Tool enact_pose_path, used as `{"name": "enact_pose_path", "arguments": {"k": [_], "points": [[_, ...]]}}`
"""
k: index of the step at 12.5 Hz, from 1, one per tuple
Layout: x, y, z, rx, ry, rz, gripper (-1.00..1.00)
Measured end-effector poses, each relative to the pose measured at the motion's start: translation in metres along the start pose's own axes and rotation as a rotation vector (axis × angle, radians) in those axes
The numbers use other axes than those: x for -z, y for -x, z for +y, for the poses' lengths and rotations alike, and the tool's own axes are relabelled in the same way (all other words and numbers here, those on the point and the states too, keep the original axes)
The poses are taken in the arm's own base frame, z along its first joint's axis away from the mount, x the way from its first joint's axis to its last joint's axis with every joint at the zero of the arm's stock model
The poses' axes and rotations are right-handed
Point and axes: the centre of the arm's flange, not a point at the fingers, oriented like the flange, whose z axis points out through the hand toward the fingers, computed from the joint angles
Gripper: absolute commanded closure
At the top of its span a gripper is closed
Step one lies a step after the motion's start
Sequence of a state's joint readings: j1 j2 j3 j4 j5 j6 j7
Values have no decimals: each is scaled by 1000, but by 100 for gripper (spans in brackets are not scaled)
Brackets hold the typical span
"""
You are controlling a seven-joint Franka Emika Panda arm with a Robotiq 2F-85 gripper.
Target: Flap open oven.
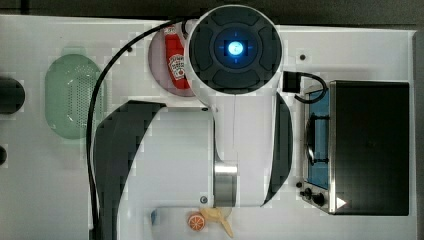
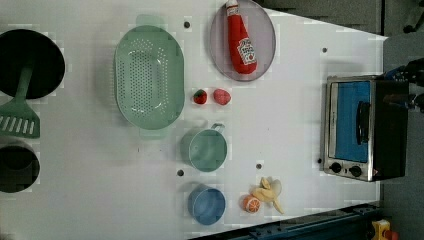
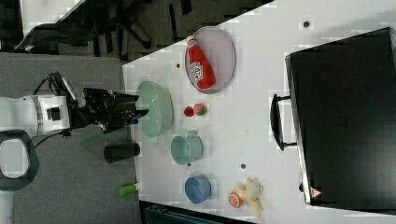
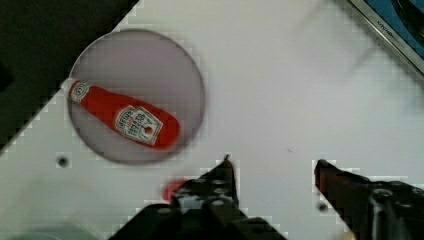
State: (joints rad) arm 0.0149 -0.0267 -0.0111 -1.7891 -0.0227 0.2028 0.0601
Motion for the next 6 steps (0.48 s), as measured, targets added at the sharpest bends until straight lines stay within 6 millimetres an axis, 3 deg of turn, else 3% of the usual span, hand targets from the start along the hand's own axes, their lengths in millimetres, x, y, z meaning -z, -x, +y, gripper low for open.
{"name": "enact_pose_path", "arguments": {"k": [2,3,5,6], "points": [[1,43,61,-18,102,-118,-80],[21,56,85,-28,87,-102,-100],[78,66,117,-56,-22,-19,-100],[103,68,128,-67,-63,22,-90]]}}
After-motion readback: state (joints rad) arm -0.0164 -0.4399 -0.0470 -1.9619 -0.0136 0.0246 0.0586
